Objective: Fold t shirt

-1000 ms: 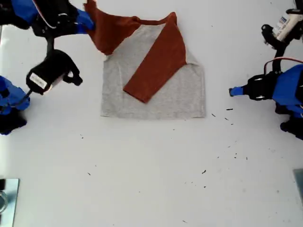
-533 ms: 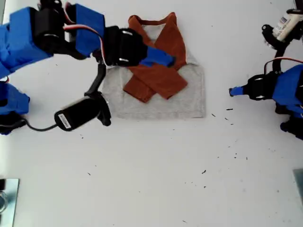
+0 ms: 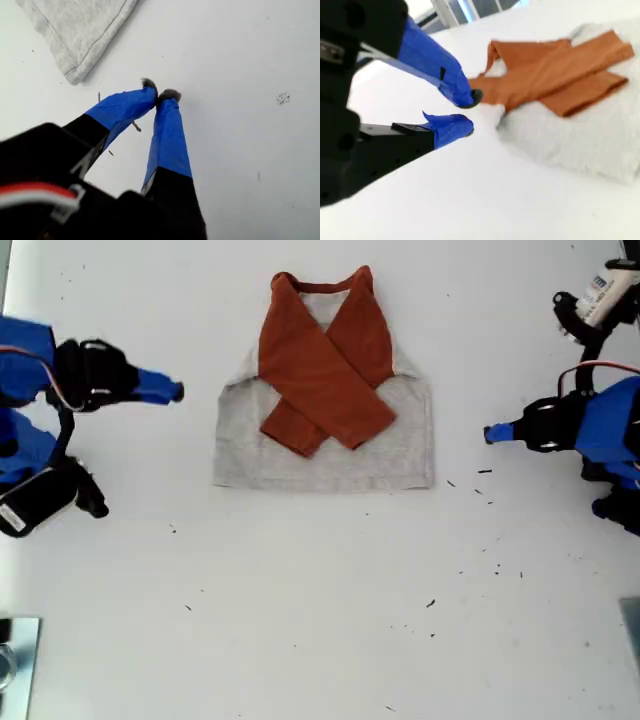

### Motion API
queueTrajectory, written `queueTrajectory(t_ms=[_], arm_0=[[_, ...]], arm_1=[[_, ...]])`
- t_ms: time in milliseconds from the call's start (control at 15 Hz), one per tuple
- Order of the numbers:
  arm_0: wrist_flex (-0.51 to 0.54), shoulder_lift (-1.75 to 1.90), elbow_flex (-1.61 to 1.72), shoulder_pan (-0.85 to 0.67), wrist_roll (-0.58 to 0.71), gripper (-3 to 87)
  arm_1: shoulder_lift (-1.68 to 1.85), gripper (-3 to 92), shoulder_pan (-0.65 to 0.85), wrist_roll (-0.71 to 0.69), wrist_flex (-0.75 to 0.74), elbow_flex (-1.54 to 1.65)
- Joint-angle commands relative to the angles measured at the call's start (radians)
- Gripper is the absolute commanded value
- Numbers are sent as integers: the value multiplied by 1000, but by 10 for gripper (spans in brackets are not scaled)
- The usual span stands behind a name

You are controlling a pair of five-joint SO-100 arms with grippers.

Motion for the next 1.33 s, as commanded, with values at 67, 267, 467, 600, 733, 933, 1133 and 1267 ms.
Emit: queueTrajectory(t_ms=[67,267,467,600,733,933,1133,1267], arm_0=[[46,548,428,106,-178,-3],[64,138,83,156,-219,-4],[385,-584,-792,275,-229,-4],[495,-848,-1101,337,-183,192],[472,-943,-1141,353,-150,269],[357,-1020,-1015,313,-123,284],[150,-1104,-804,239,-101,285],[77,-1215,-764,216,-95,277]], arm_1=[[14,35,14,25,14,48],[-181,32,2,95,-34,-163],[-1031,32,-74,44,94,-959],[-1364,214,-149,97,262,-1350],[-1496,354,-192,147,321,-1508],[-1600,356,-213,196,250,-1434],[-1718,349,-233,230,71,-1278],[-1787,334,-238,235,-54,-1218]])
